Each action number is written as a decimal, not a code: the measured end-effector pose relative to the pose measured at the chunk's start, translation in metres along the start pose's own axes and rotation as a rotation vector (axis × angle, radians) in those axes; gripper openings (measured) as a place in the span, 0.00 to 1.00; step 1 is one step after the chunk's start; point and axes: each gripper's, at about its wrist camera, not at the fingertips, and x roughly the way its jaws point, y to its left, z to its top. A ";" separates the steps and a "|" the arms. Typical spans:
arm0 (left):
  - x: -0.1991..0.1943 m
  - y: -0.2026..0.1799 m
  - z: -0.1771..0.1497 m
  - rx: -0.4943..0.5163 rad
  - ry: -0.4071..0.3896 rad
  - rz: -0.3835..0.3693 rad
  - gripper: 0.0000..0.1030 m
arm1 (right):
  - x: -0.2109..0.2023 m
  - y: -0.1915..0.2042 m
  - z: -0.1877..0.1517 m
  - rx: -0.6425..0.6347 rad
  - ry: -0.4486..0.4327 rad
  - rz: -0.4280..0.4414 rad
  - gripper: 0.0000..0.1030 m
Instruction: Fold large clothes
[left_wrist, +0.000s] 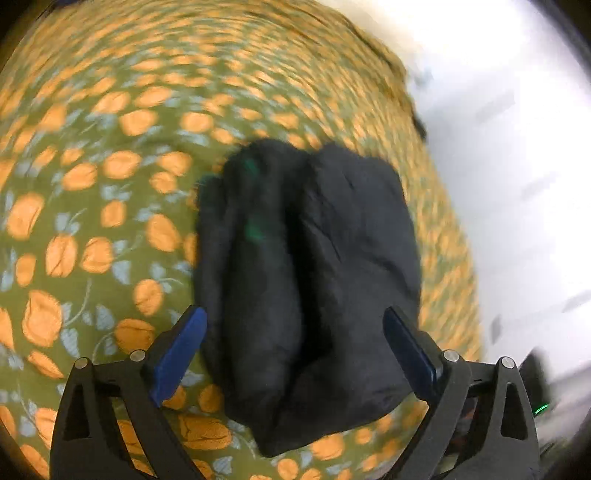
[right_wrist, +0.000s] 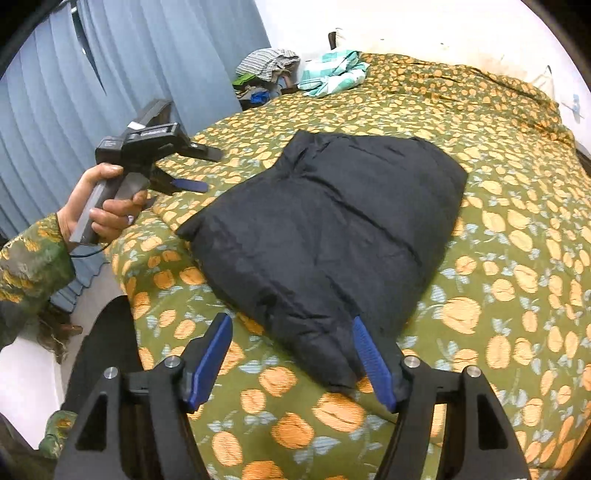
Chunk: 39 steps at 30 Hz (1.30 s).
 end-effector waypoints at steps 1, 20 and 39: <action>0.005 -0.009 -0.002 0.046 0.012 0.042 0.93 | 0.001 0.003 0.001 0.001 -0.005 0.007 0.67; 0.114 0.069 -0.010 -0.139 0.259 -0.159 1.00 | 0.055 -0.130 -0.014 0.550 0.066 0.215 0.69; 0.076 0.032 -0.040 -0.141 0.002 -0.220 0.67 | 0.050 -0.096 0.043 0.287 -0.057 0.331 0.69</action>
